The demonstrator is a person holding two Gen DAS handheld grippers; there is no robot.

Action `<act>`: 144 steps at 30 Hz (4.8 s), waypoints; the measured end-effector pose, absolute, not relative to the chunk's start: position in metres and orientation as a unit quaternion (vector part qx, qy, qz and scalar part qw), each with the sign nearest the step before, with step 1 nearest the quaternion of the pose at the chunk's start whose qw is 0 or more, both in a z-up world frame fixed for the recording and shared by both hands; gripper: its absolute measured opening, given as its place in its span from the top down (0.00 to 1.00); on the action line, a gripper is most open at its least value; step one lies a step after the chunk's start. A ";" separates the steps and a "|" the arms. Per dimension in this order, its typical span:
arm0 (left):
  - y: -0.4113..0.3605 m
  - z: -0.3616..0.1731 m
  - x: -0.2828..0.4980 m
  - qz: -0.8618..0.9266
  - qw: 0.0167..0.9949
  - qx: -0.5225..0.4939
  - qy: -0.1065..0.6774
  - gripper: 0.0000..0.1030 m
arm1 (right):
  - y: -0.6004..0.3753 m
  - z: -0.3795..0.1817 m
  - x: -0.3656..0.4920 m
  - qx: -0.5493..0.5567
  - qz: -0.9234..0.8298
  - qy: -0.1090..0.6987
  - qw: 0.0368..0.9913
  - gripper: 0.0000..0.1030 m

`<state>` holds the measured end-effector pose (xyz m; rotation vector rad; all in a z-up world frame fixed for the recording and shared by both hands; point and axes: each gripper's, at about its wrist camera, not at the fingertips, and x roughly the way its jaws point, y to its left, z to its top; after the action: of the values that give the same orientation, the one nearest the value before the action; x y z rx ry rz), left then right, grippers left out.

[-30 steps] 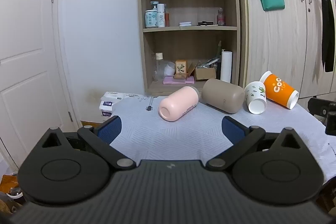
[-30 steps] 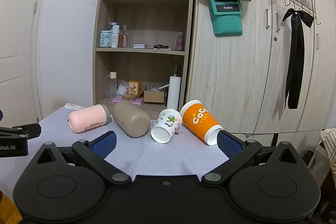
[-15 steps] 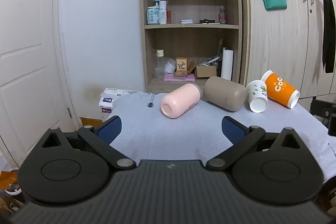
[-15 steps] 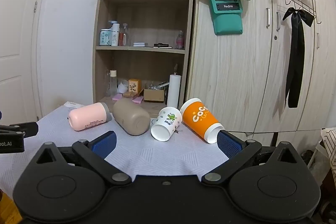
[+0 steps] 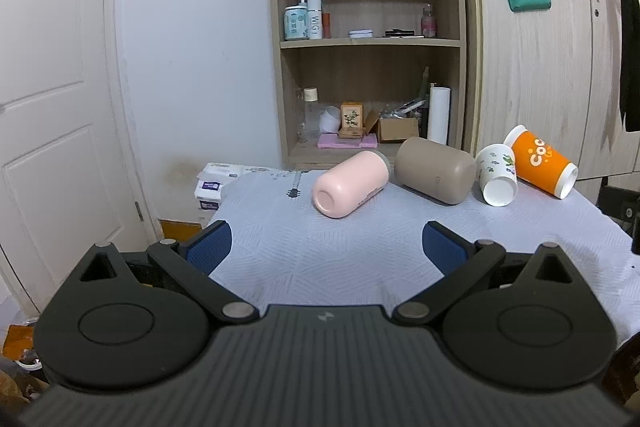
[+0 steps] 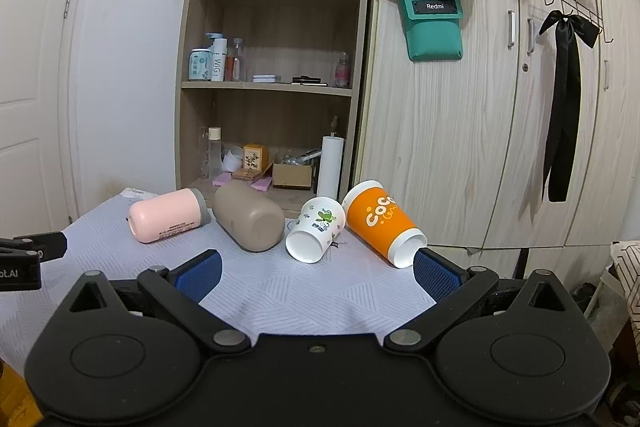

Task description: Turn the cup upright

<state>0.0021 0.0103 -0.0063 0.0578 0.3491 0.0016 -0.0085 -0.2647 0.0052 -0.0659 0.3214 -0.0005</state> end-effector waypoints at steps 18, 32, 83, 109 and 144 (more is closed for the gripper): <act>0.014 -0.010 0.005 0.012 0.982 0.028 0.185 0.00 | -0.266 0.003 -0.006 -0.034 -0.001 0.164 0.986 0.00; 0.011 -0.013 0.004 0.014 0.981 0.039 0.192 0.00 | -0.266 0.003 -0.006 -0.034 -0.001 0.168 0.985 0.00; -0.002 -0.007 0.154 -0.083 0.943 -0.106 0.303 0.01 | -0.272 0.010 0.116 -0.068 0.216 0.232 0.946 0.00; -0.009 -0.060 0.260 -0.113 0.854 -0.317 0.397 0.03 | -0.220 -0.040 0.261 -0.239 0.284 0.304 0.877 0.11; 0.014 -0.080 0.241 -0.196 0.773 -0.404 0.447 0.17 | -0.213 -0.026 0.212 -0.074 0.246 0.419 0.871 0.21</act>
<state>0.2412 0.0141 -0.0805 -0.8761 0.9692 -0.4252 0.2119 -0.2133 -0.0261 -0.1539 0.8753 0.5143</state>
